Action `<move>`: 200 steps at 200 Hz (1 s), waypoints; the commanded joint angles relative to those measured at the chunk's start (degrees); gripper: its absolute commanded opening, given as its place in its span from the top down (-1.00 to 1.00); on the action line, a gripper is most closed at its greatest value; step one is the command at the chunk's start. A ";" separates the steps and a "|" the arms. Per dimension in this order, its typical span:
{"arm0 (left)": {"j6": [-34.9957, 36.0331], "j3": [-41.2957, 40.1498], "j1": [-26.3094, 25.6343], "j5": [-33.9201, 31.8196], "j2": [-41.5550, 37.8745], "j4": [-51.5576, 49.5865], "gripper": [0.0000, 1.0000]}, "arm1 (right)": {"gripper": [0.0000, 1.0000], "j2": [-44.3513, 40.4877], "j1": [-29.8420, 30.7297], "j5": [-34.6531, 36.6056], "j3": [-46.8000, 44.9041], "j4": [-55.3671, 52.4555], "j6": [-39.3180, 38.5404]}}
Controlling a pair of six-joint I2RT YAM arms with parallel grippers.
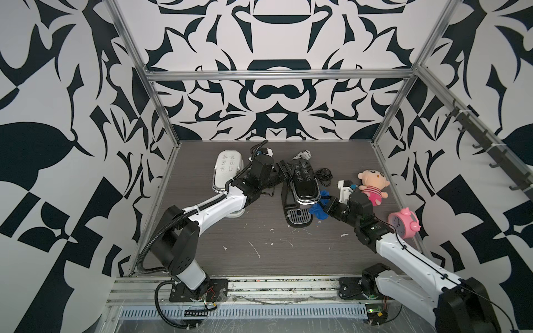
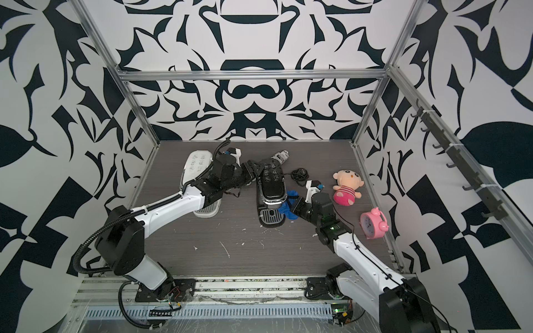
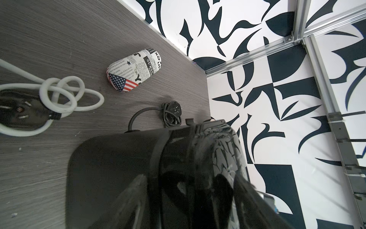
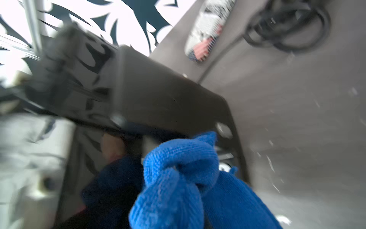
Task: Wipe the surface of a coffee machine
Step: Wipe the dirt from the surface of the coffee machine.
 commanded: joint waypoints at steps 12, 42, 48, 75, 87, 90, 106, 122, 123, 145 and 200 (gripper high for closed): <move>1.08 -3.70 -1.11 1.38 2.83 -13.08 -0.42 | 1.00 -5.02 -0.10 -0.78 0.94 -0.91 -0.64; 1.37 -3.05 -1.15 1.03 3.18 -13.82 -0.42 | 1.00 -11.84 -0.10 1.92 7.31 -10.67 -4.55; 1.34 -2.85 -1.09 1.13 3.37 -13.66 -0.42 | 1.00 -12.35 -0.10 1.58 8.12 -11.26 -3.82; 1.42 -1.04 -1.11 1.59 4.44 -13.90 -0.42 | 1.00 -13.10 -0.01 -4.62 8.41 -8.48 1.69; 1.49 -0.77 -1.11 1.55 4.59 -13.90 -0.42 | 1.00 -14.24 0.07 -4.82 7.30 -9.38 1.62; 1.47 -0.86 -1.11 1.57 4.59 -13.81 -0.42 | 1.00 -14.60 0.04 -4.42 6.84 -9.94 1.40; 1.46 -0.93 -1.11 1.34 4.81 -13.70 -0.42 | 1.00 -15.80 0.07 -2.01 4.16 -13.24 0.43; 1.19 -1.24 -1.11 1.19 4.86 -13.32 -0.42 | 1.00 -15.25 0.01 -1.74 0.54 -13.29 0.21; 1.18 -1.26 -1.11 1.21 4.86 -13.29 -0.42 | 1.00 -15.10 0.00 -1.74 0.31 -13.17 0.24; 0.73 -1.76 -1.19 1.27 4.64 -12.91 -0.41 | 1.00 -12.51 0.07 -4.57 -1.99 -10.70 1.49; 1.25 -0.81 -1.20 1.37 3.45 -14.52 -0.42 | 1.00 -16.14 0.07 5.50 19.81 -30.55 -10.29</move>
